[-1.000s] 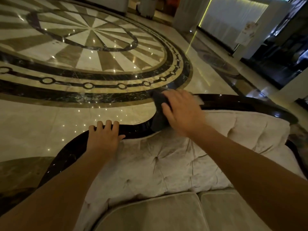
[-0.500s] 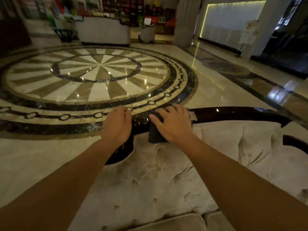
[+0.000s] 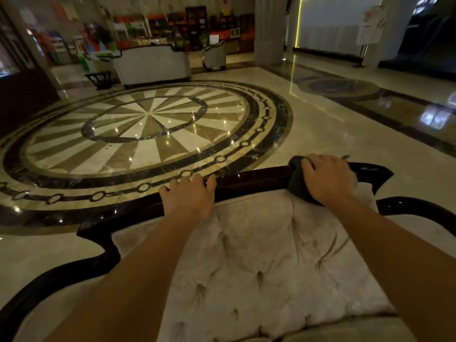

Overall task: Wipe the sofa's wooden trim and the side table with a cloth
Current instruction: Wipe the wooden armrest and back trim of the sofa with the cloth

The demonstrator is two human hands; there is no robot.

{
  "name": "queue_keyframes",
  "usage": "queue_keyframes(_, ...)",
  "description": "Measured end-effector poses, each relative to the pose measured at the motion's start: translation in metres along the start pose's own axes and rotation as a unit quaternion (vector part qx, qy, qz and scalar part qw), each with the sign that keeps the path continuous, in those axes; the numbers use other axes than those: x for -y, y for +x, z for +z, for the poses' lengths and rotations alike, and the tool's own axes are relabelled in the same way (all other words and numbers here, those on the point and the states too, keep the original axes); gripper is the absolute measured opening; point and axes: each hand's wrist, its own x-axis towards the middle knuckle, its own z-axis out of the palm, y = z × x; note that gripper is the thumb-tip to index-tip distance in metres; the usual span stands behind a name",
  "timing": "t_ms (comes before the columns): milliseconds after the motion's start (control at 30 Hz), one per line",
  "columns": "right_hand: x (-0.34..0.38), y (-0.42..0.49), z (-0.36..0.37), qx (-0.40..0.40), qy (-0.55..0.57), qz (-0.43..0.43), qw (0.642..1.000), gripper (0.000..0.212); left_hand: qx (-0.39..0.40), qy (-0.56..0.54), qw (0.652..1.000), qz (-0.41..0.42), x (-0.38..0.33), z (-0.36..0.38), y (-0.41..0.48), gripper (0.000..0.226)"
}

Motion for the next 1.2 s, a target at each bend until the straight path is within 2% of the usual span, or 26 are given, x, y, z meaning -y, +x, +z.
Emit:
queue_keyframes(67, 0.027, -0.002, 0.005, -0.014, -0.024, 0.054, 0.998, 0.049, -0.002, 0.003, 1.000, -0.004, 0.001, 0.000, 0.000, 0.059)
queue_keyframes(100, 0.052, -0.011, 0.010, -0.011, -0.028, 0.051, 0.998, 0.051, 0.004, 0.005, 1.000, -0.004, 0.001, -0.001, -0.001, 0.058)
queue_keyframes(167, 0.111, -0.040, 0.020, -0.010, 0.002, -0.041, 0.999, 0.052, 0.007, 0.014, 1.000, -0.002, -0.002, -0.003, 0.000, 0.055)
queue_keyframes(233, 0.149, -0.067, 0.024, 0.005, 0.065, -0.159, 0.985, 0.042, 0.017, 0.017, 1.000, -0.012, -0.002, -0.007, -0.002, 0.051)
queue_keyframes(267, 0.148, -0.066, 0.020, 0.000, 0.065, -0.213, 0.975, 0.034, 0.018, 0.022, 1.000, -0.003, -0.001, -0.008, -0.002, 0.048)
queue_keyframes(300, 0.130, -0.061, 0.014, -0.019, 0.018, -0.271, 0.962, 0.028, 0.017, 0.023, 1.000, 0.009, 0.001, -0.008, -0.003, 0.046)
queue_keyframes(333, 0.102, -0.048, 0.009, -0.029, -0.045, -0.302, 0.952, 0.030, 0.019, 0.021, 0.999, 0.018, 0.003, -0.008, -0.003, 0.045)
queue_keyframes(367, 0.065, -0.031, 0.005, -0.011, -0.088, -0.281, 0.956, 0.031, 0.023, 0.018, 0.999, 0.022, 0.006, -0.008, -0.002, 0.046)
queue_keyframes(400, 0.027, -0.013, -0.004, 0.020, -0.115, -0.220, 0.969, 0.028, 0.026, 0.017, 0.999, 0.024, 0.008, -0.009, -0.001, 0.047)
queue_keyframes(467, -0.038, 0.010, -0.024, 0.055, -0.090, -0.052, 0.993, 0.044, 0.032, 0.012, 0.999, 0.028, 0.008, -0.007, 0.001, 0.050)
queue_keyframes(533, -0.048, 0.017, -0.025, 0.038, -0.059, 0.014, 0.997, 0.044, 0.034, 0.012, 0.999, 0.029, 0.006, -0.006, 0.000, 0.052)
queue_keyframes(633, 0.031, -0.003, -0.009, 0.049, -0.084, -0.007, 0.995, 0.045, 0.056, 0.010, 0.998, 0.018, 0.003, -0.008, 0.002, 0.054)
queue_keyframes(700, 0.085, -0.027, 0.003, 0.048, -0.065, -0.089, 0.993, 0.048, 0.069, 0.009, 0.998, 0.010, 0.001, -0.008, 0.004, 0.052)
queue_keyframes(767, 0.104, -0.040, 0.008, 0.028, -0.008, -0.152, 0.988, 0.049, 0.087, 0.044, 0.995, 0.024, 0.000, -0.010, 0.006, 0.046)
queue_keyframes(867, 0.070, -0.023, 0.005, 0.040, 0.019, -0.245, 0.968, 0.047, 0.101, 0.088, 0.991, 0.029, -0.004, -0.009, 0.008, 0.041)
queue_keyframes(967, 0.004, 0.006, 0.000, 0.027, 0.011, -0.228, 0.973, 0.046, 0.078, 0.077, 0.994, 0.019, -0.041, -0.010, 0.007, 0.039)
queue_keyframes(1100, -0.087, 0.040, -0.004, 0.032, 0.021, -0.192, 0.981, 0.046, 0.016, 0.070, 0.994, 0.078, -0.173, 0.008, 0.007, 0.052)
queue_keyframes(1200, -0.155, 0.062, 0.001, 0.001, 0.078, -0.140, 0.987, 0.047, 0.019, 0.080, 0.987, 0.138, -0.286, 0.029, 0.013, 0.045)
